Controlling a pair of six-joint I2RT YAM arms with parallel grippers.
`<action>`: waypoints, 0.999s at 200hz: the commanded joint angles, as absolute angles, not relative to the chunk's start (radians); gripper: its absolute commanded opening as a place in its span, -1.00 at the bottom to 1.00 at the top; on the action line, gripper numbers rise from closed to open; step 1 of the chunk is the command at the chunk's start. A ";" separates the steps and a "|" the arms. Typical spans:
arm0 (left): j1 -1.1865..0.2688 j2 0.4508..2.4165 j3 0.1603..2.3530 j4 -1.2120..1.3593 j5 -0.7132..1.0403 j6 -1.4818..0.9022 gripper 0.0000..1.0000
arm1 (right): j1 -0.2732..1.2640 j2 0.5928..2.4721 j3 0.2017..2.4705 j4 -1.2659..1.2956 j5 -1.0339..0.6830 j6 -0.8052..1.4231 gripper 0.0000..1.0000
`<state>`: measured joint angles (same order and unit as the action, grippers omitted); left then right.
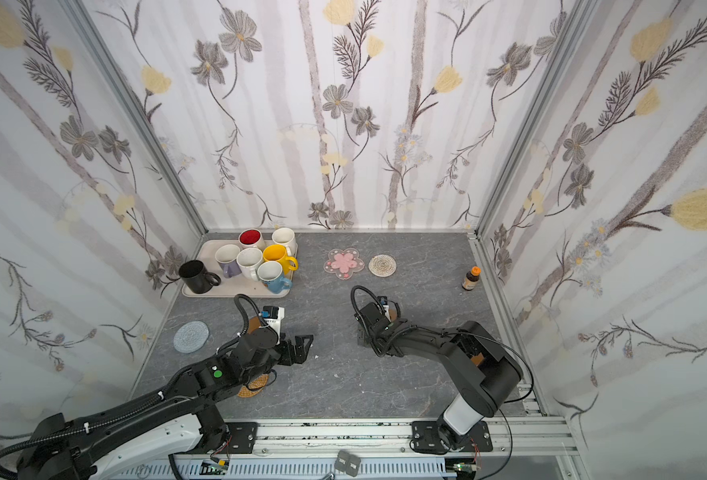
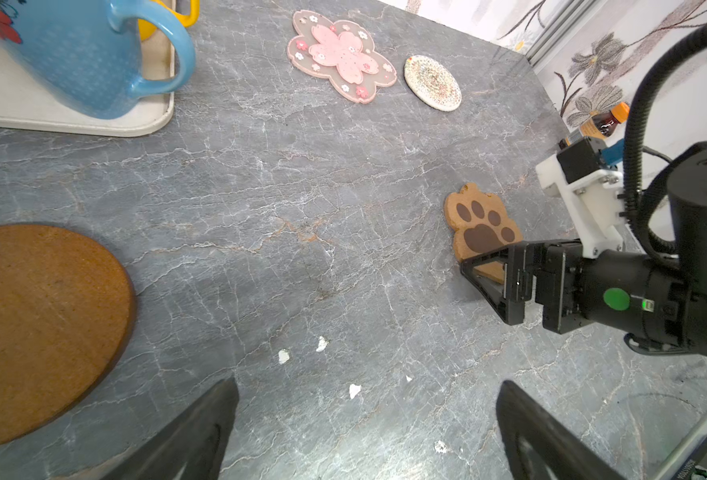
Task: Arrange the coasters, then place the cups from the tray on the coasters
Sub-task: 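Lower the right gripper onto the paw-print coaster's edge and close, then carry the paw-print coaster with the right gripper toward the flower coaster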
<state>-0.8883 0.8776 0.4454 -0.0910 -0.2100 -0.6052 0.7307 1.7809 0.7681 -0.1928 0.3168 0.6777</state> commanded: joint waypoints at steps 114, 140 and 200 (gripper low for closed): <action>-0.876 0.913 0.482 -0.123 -0.234 -0.601 1.00 | 0.551 1.937 1.004 -0.271 0.207 0.484 0.96; -0.873 0.920 0.486 -0.124 -0.233 -0.600 1.00 | 0.528 1.959 1.046 -0.280 0.196 0.461 0.95; -0.865 0.930 0.502 -0.130 -0.228 -0.597 1.00 | 0.490 1.982 1.094 -0.282 0.172 0.434 0.93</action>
<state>-0.8684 0.9287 0.4881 -0.1310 -0.2161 -0.6014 0.4957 1.9842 1.0790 -0.2855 0.1886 0.4526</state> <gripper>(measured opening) 0.997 0.966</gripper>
